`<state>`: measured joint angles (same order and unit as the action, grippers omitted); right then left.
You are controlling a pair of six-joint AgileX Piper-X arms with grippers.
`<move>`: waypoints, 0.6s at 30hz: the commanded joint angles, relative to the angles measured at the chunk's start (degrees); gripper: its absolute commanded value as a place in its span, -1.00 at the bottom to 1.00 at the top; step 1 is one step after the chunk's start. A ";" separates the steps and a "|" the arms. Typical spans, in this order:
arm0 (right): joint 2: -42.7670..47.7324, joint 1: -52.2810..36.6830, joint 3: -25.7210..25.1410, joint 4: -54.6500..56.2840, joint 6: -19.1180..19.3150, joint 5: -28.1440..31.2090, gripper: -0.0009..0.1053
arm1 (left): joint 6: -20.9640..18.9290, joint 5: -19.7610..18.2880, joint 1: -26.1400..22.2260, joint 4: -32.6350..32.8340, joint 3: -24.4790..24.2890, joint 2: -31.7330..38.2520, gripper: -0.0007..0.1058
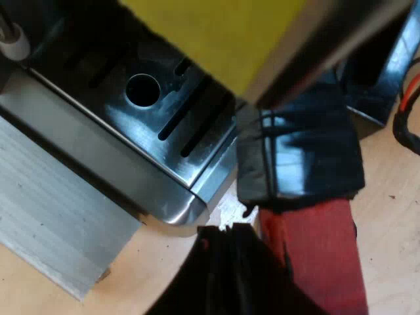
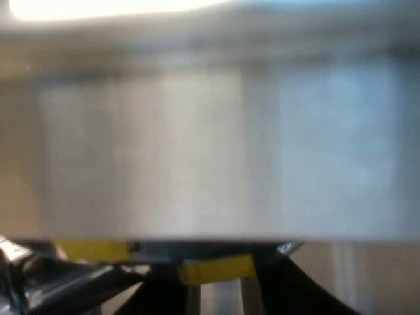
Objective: Put the handle in the coffee machine
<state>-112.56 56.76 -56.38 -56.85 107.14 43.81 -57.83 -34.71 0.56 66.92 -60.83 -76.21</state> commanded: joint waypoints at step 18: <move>4.80 0.21 -3.11 -3.71 1.17 -0.34 -0.66 | -4.25 -7.70 1.74 5.68 1.51 3.79 -0.98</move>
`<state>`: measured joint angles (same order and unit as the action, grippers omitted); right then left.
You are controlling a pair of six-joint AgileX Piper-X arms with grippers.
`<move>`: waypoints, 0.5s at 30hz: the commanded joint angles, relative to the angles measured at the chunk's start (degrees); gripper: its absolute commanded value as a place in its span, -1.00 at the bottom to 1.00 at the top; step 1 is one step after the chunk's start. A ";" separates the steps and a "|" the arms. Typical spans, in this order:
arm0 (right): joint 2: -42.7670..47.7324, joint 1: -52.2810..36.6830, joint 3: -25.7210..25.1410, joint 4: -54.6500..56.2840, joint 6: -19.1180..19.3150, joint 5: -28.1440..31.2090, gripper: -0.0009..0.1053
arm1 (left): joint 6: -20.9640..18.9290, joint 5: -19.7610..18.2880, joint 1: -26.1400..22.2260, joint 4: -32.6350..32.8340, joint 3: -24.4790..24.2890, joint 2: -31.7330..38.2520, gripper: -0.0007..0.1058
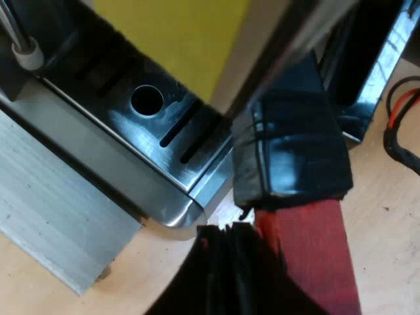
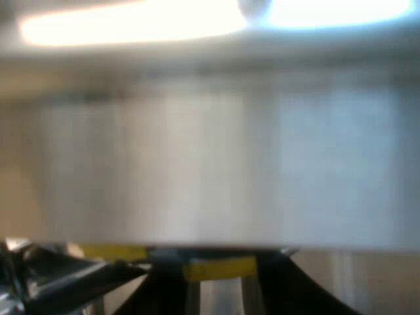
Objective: Put the handle in the coffee machine
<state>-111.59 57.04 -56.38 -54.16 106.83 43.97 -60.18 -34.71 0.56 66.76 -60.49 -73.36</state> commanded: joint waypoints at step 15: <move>5.87 2.01 -3.11 1.36 1.49 -0.23 -0.66 | -2.81 -10.19 1.74 6.38 4.54 1.54 -0.98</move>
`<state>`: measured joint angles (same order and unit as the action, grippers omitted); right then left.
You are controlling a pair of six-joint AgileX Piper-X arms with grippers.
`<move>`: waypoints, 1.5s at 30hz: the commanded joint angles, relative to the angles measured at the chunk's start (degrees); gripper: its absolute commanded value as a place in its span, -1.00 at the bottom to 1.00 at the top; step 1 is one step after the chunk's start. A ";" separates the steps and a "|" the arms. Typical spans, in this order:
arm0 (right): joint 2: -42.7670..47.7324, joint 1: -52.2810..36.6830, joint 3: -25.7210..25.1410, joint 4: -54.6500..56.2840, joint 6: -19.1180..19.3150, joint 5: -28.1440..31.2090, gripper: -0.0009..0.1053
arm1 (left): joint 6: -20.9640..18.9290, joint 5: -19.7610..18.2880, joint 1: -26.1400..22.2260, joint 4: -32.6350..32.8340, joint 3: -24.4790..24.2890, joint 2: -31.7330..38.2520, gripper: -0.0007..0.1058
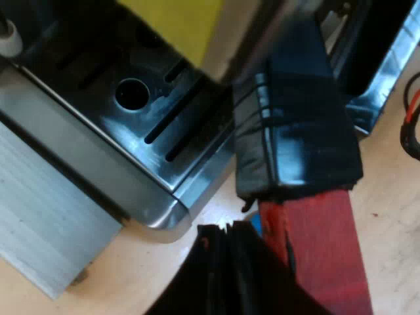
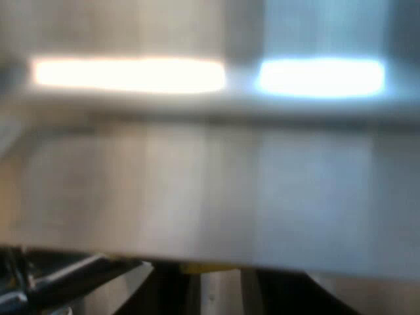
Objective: Put the handle in the coffee machine
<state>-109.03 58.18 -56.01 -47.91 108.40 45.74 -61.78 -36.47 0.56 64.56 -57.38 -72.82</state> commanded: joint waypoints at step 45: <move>33.10 9.59 11.51 41.54 -5.73 -8.83 -0.66 | -9.92 -6.02 10.39 6.00 1.46 3.05 -0.98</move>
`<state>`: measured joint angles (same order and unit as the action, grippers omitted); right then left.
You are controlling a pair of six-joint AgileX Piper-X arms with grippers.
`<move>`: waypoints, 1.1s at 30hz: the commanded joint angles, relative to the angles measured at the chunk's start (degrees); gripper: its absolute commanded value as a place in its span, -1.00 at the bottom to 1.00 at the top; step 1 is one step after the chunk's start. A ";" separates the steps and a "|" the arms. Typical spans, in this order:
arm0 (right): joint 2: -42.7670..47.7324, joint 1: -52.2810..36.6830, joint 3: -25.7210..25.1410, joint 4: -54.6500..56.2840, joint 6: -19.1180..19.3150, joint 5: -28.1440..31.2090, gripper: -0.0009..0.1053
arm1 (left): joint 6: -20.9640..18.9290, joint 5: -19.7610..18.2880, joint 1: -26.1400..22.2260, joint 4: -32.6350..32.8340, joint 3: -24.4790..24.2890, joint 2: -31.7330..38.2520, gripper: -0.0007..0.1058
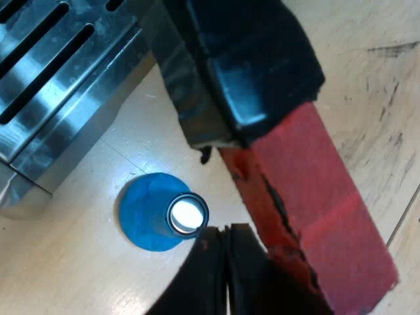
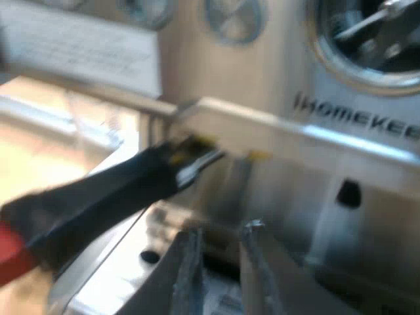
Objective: Put the handle in the coffee machine
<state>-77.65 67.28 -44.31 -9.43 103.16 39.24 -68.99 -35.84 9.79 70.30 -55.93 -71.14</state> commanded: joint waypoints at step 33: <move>31.25 3.08 -0.19 28.76 -1.41 -18.91 -0.66 | -13.15 -12.93 9.21 -5.60 0.01 7.11 -0.98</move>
<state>-46.61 70.32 -44.31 19.50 101.56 20.78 -80.40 -35.00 15.94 67.01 -55.01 -65.33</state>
